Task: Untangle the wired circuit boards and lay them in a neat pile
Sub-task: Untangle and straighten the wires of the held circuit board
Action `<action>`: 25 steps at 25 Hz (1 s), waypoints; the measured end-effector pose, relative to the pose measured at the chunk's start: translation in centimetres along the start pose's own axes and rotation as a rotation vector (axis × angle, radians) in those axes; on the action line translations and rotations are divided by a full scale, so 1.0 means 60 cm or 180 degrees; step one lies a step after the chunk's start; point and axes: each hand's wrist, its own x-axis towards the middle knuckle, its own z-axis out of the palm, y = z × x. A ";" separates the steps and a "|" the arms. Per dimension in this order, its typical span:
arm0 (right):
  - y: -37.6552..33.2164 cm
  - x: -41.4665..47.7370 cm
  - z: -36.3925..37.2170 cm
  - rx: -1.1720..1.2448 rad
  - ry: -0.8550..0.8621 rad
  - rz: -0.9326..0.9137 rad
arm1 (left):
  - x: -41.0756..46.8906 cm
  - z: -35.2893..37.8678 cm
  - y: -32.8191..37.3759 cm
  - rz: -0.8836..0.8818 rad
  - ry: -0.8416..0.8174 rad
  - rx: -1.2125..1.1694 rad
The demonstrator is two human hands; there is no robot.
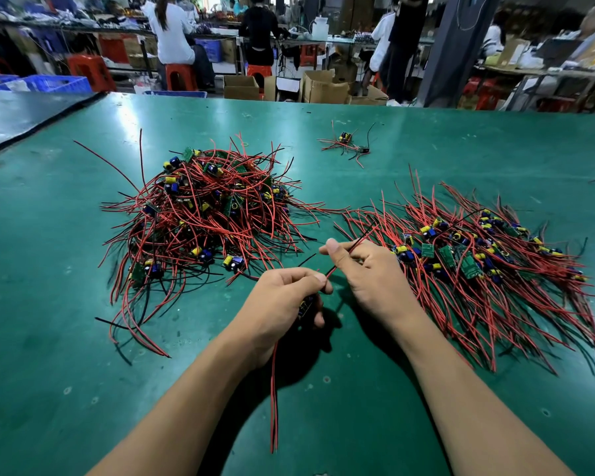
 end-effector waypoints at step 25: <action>-0.009 -0.005 -0.010 0.0241 -0.0426 0.0189 | 0.001 -0.012 -0.006 0.0247 -0.0064 0.0424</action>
